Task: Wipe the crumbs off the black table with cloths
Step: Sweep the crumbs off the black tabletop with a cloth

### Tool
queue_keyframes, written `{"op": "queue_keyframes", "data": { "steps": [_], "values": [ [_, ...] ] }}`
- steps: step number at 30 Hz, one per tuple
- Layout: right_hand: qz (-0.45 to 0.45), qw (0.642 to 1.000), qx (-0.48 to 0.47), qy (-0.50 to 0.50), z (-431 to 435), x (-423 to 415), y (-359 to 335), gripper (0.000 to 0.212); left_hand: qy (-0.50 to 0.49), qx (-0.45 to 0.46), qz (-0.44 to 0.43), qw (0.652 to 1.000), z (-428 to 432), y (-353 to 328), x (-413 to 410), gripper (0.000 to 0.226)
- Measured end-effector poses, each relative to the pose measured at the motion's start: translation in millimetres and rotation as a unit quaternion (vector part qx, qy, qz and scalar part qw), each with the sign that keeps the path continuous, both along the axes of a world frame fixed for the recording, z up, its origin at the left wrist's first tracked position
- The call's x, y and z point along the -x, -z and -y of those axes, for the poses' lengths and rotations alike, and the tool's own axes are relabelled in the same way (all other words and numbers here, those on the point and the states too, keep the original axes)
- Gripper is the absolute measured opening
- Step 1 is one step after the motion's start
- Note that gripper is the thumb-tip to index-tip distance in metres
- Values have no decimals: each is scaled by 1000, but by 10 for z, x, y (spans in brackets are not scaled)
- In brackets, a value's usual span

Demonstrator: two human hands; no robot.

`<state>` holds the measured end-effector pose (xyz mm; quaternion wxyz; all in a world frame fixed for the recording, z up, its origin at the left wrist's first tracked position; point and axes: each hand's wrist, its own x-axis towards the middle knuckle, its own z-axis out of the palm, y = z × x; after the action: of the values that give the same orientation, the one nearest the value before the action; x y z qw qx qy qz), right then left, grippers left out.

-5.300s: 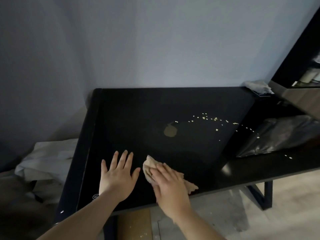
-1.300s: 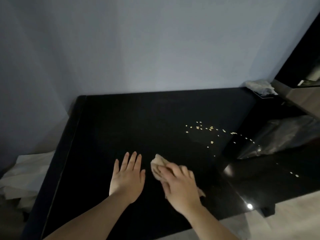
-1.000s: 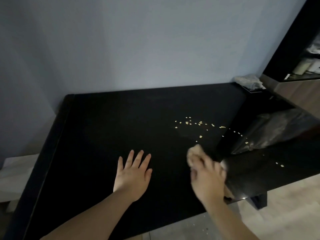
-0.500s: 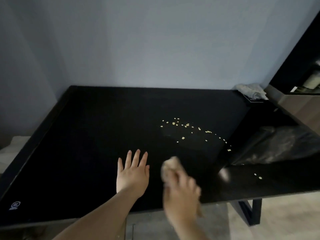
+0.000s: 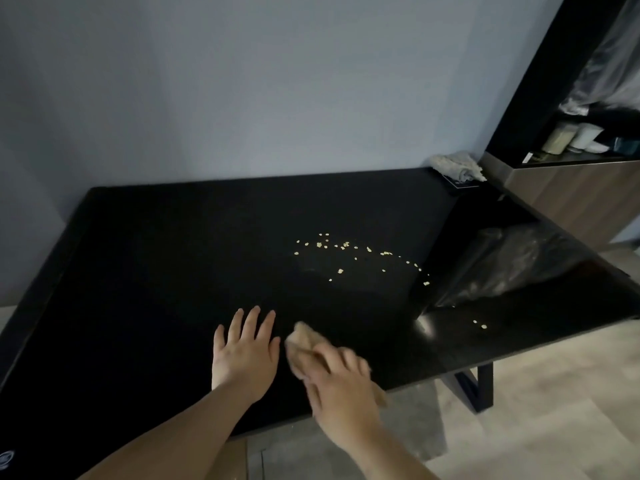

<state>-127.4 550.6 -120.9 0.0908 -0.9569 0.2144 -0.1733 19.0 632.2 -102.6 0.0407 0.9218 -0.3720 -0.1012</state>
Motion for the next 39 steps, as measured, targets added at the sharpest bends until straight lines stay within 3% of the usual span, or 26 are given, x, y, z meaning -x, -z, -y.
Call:
{"op": "queue_keyframes", "data": {
  "steps": [2,4,6,8,10,12,14,15,17,19,22,24,26,28,31,32,34,37,39],
  "values": [
    [-20,998,43,-41,232,-29,-34,41,7,5,-8,1000,-7,4,-62,54],
    [10,995,52,81,596,27,-17,40,16,5,-12,1000,13,15,-161,56],
    [16,967,-8,255,841,34,-62,40,15,0,-16,1000,68,26,-279,59],
    [6,945,-41,326,773,-116,-42,39,4,-2,-18,1000,136,19,-433,59],
    [36,976,-22,215,448,-359,-70,41,-5,-9,-21,1000,193,16,-600,57],
    [1,999,1,43,180,-565,-40,34,-4,-18,-19,1000,243,11,-739,55],
    [-21,996,-34,-74,220,-815,-114,35,1,-18,-17,1000,294,6,-844,53],
    [-39,995,-36,-80,341,-930,-98,37,1,-14,-20,1000,318,5,-885,52],
    [-10,1000,2,-10,621,-1095,-87,38,0,-4,-17,1000,352,15,-933,52],
    [-7,991,3,136,971,-1103,-101,39,0,3,-8,1000,367,28,-957,52],
    [-57,940,-67,329,1215,-874,-87,46,4,5,-2,1000,367,39,-959,53],
    [-18,919,-39,391,1023,-886,-84,44,8,11,2,1000,381,43,-964,52],
    [36,946,-15,321,659,-1018,-37,43,13,44,-2,999,396,15,-1015,50],
    [21,987,3,161,339,-1162,0,40,16,82,-18,996,396,-33,-1116,47],
    [-4,999,35,-9,417,-1432,-63,34,33,54,1,998,407,-39,-1234,49],
    [-10,999,41,1,572,-1517,-59,35,31,31,9,999,420,-26,-1251,50],
    [-21,993,26,117,907,-1580,-86,38,-9,0,7,1000,471,-17,-1275,52],
    [-57,951,-64,298,1238,-1459,-92,43,-49,-35,1,998,540,-11,-1327,54],
    [-20,947,-28,321,1081,-1438,-81,40,-45,-41,7,998,564,4,-1366,54]
  ]
}}
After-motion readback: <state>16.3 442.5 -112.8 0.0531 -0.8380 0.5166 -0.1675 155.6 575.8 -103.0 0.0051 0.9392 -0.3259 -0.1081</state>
